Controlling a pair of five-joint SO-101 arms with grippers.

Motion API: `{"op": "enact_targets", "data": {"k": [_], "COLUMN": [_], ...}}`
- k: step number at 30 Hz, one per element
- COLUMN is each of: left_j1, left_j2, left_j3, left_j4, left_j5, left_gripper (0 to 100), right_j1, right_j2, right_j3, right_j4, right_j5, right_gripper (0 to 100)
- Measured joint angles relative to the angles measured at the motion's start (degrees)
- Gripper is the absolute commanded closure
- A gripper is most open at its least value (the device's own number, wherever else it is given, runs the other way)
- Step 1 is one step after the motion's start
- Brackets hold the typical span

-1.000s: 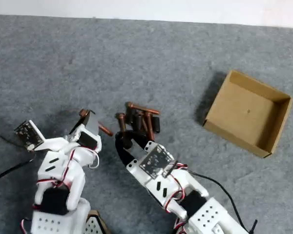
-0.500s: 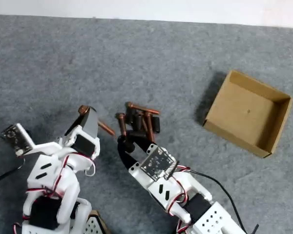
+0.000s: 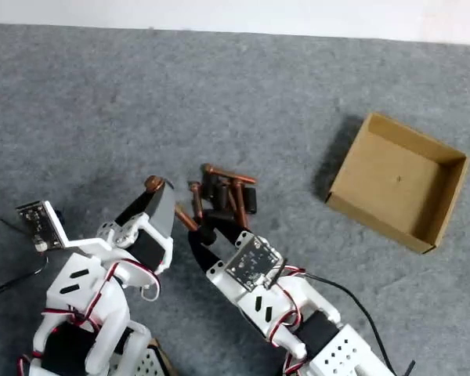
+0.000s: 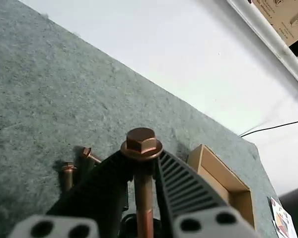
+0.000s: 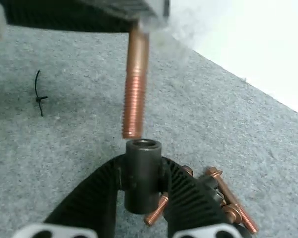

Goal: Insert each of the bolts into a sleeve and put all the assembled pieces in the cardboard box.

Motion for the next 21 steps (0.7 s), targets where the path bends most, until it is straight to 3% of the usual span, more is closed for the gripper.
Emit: {"op": "enact_targets", "data": {"k": [7, 13, 21], "left_j1": [0.2, 5.1, 4.2], "left_j2": [-0.1, -0.1, -0.1], "left_j3": [1.8, 1.8, 1.8], "left_j4": [0.0, 2.3, 2.5], "left_j5": [0.0, -0.4, -0.3], "left_gripper": [100, 100, 100], "right_j1": [0.1, 0.1, -0.1], "right_j2": [0.1, 0.0, 0.0], "right_j3": [0.0, 0.0, 0.0], "right_j4": [0.0, 0.0, 0.0], "right_j5": [0.0, 0.0, 0.0], "right_gripper": [99.5, 99.5, 99.5]}}
